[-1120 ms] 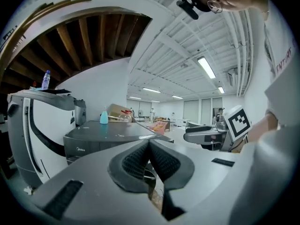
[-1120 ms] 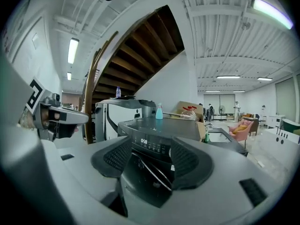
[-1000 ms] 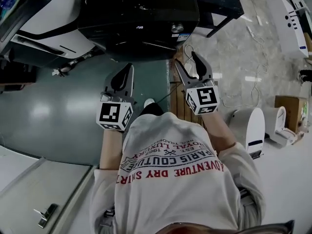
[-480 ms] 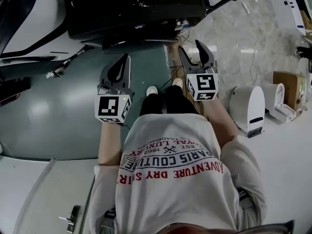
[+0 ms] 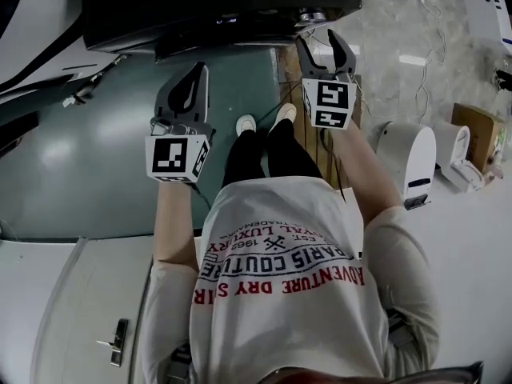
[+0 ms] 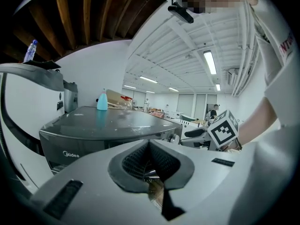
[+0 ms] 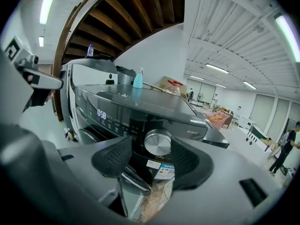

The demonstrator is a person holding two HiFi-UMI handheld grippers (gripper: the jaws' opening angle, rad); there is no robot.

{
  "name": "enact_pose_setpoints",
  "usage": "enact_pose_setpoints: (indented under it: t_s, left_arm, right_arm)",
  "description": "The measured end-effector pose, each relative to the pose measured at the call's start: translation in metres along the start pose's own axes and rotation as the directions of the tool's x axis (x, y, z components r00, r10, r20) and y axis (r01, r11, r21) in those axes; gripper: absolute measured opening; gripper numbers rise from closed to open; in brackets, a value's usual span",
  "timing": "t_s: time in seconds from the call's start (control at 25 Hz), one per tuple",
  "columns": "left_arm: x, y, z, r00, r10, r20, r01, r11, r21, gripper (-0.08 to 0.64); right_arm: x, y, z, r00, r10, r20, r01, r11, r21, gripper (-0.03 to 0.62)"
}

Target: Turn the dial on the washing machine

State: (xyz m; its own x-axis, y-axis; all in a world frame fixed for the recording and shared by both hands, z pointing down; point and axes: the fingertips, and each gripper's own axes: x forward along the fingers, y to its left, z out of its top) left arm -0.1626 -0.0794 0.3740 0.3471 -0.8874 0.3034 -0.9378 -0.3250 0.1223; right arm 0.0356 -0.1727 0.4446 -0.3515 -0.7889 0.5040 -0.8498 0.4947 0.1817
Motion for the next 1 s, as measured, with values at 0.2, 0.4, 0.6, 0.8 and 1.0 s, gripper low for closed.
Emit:
enact_pose_setpoints:
  t_s: [0.2,0.4,0.6,0.8,1.0]
  left_arm:
    - [0.019,0.003,-0.016,1.0,0.009,-0.026,-0.009,1.0,-0.021,0.015]
    - [0.03,0.002,-0.031,0.998,0.029,-0.058,-0.031,0.999,-0.026,0.015]
    - [0.032,-0.002,-0.036,0.997,0.035,-0.065,-0.04,0.997,-0.066,0.015]
    - [0.031,-0.011,-0.037,0.997,0.032,-0.068,-0.035,0.998,-0.054,0.015]
    - [0.029,-0.019,-0.037,0.997,0.023,-0.078,-0.025,0.999,-0.028,0.015]
  right_arm:
    - [0.028,-0.011,-0.015,0.999,-0.044,-0.014,0.045,0.999,0.013,0.255]
    - [0.041,-0.01,-0.019,0.999,-0.044,0.004,0.044,0.999,0.019,0.256]
    - [0.042,-0.01,-0.019,0.998,-0.061,0.029,0.061,0.998,0.013,0.256]
    - [0.043,-0.019,-0.023,0.996,-0.092,-0.011,0.092,0.991,0.094,0.254]
    - [0.042,-0.02,-0.024,0.999,-0.024,-0.025,0.031,0.955,0.295,0.247]
